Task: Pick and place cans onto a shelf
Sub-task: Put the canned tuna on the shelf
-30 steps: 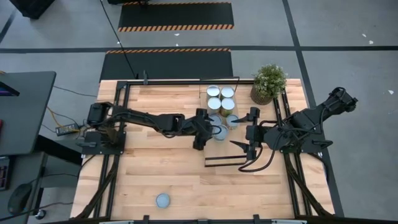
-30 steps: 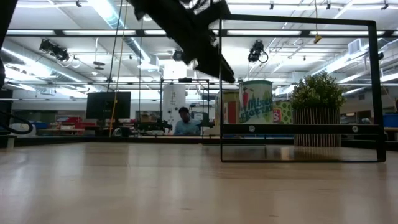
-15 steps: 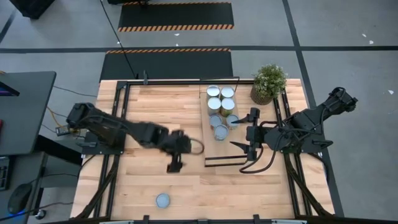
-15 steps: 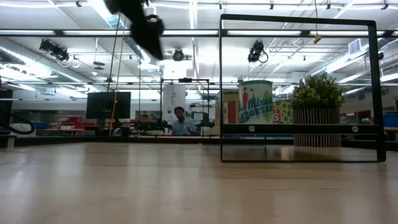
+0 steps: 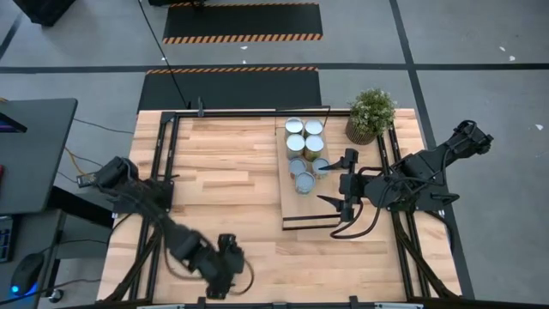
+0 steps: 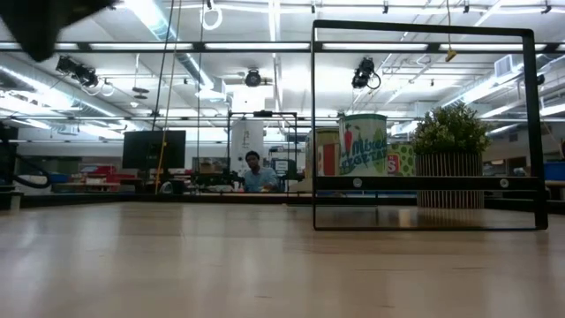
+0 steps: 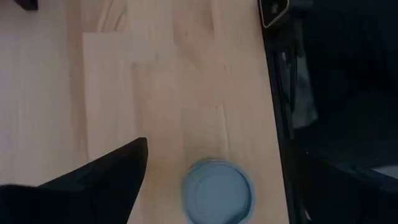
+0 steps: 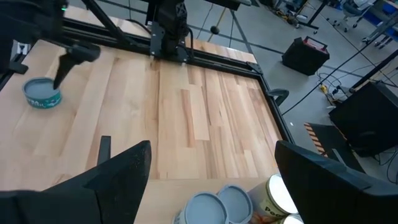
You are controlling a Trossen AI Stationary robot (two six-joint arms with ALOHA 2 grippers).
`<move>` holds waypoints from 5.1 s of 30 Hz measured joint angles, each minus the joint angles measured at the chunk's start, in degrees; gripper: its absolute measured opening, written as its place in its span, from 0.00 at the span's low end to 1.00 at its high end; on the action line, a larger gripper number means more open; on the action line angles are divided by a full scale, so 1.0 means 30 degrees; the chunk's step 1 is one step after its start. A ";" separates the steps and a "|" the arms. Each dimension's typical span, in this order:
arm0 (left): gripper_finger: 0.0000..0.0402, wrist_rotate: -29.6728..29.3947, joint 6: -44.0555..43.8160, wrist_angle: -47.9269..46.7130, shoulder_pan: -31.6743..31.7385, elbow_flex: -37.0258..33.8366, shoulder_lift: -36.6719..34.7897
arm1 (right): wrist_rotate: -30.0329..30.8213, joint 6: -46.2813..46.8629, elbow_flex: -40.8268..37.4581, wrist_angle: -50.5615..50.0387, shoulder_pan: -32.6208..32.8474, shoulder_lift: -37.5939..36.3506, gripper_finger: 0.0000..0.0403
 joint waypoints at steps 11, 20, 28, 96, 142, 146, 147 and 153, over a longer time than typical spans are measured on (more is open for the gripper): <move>0.93 -0.4893 0.1339 0.1347 -0.2848 0.0077 0.2335 | 0.0000 0.0019 0.0000 0.0155 0.0000 0.0000 0.87; 0.93 -0.4820 0.2240 0.0240 -0.3353 0.0102 0.3702 | -0.0267 0.0044 0.0000 0.0500 0.0002 0.0000 0.87; 0.93 -0.3535 0.1121 -0.0961 -0.3301 0.0029 0.4256 | -0.0313 -0.0007 0.0000 0.0573 0.0000 0.0000 0.87; 0.76 0.3536 1.4020 0.8239 1.2765 0.0007 0.3378 | -0.0510 -0.0569 0.0000 0.1192 0.0000 0.0000 0.87; 0.96 0.0890 1.6750 0.7094 1.1379 0.0233 0.2776 | -0.0820 -0.1005 -0.0007 0.1818 0.0000 -0.0003 0.87; 0.96 0.0337 1.6546 0.5737 1.1376 0.0219 0.2776 | -0.0824 -0.0972 -0.0007 0.1821 0.0000 -0.0007 0.87; 0.96 0.0047 1.6513 0.5467 1.1379 0.0222 0.2776 | -0.0831 -0.0965 -0.0007 0.1725 0.0000 -0.0007 0.87; 0.96 -0.2498 1.6250 0.5272 1.1393 0.0219 0.2776 | -0.0852 -0.0991 -0.0007 0.1768 0.0000 -0.0007 0.87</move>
